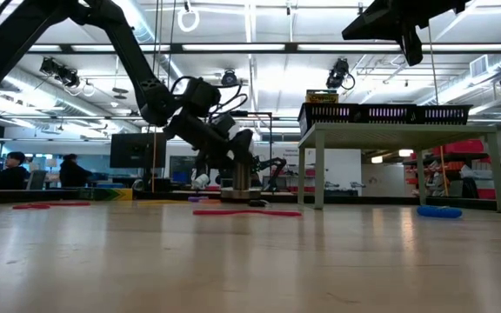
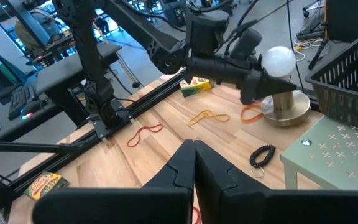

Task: Pick & Place Office Desk Supplies
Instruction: Move the lamp to the top center of the table, then put the violet spring keychain into the right basket on the shelf, then put the orange rubber band into the middle basket on the shelf

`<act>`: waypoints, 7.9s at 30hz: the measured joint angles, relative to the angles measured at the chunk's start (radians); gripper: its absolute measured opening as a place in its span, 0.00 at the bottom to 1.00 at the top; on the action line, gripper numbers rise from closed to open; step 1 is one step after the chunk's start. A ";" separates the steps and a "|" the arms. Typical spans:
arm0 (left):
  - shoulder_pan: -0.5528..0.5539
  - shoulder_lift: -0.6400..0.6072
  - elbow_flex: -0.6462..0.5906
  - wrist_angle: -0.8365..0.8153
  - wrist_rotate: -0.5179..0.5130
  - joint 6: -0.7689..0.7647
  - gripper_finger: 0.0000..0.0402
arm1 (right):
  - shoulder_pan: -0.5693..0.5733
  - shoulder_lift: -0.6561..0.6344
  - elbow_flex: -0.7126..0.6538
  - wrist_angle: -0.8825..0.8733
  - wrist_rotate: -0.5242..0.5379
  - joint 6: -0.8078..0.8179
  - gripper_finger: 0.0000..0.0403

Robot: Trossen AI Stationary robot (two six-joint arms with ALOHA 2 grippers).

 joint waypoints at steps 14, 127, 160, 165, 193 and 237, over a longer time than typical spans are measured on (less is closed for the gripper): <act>-0.001 -0.126 -0.002 -0.234 0.128 0.000 0.67 | 0.000 0.000 0.000 0.000 0.000 -0.023 0.02; -0.594 -0.606 -0.546 -0.183 -0.287 -0.582 0.02 | -0.002 0.321 0.000 -0.043 -0.211 0.424 0.03; -0.700 -0.311 -0.218 -0.154 -0.069 -0.463 0.13 | -0.083 0.501 0.000 0.374 -0.311 0.320 0.05; -0.679 -0.425 -0.219 -0.308 -0.086 -0.420 0.28 | -0.088 0.315 0.000 0.167 -0.322 0.271 0.08; -0.597 -0.398 -0.219 -0.136 0.025 -0.229 0.02 | -1.036 0.177 0.505 -1.127 -0.046 -0.141 0.07; -0.273 -0.761 -0.219 -0.961 -0.185 -0.444 0.01 | -0.152 -0.004 0.418 -1.131 0.014 0.293 0.01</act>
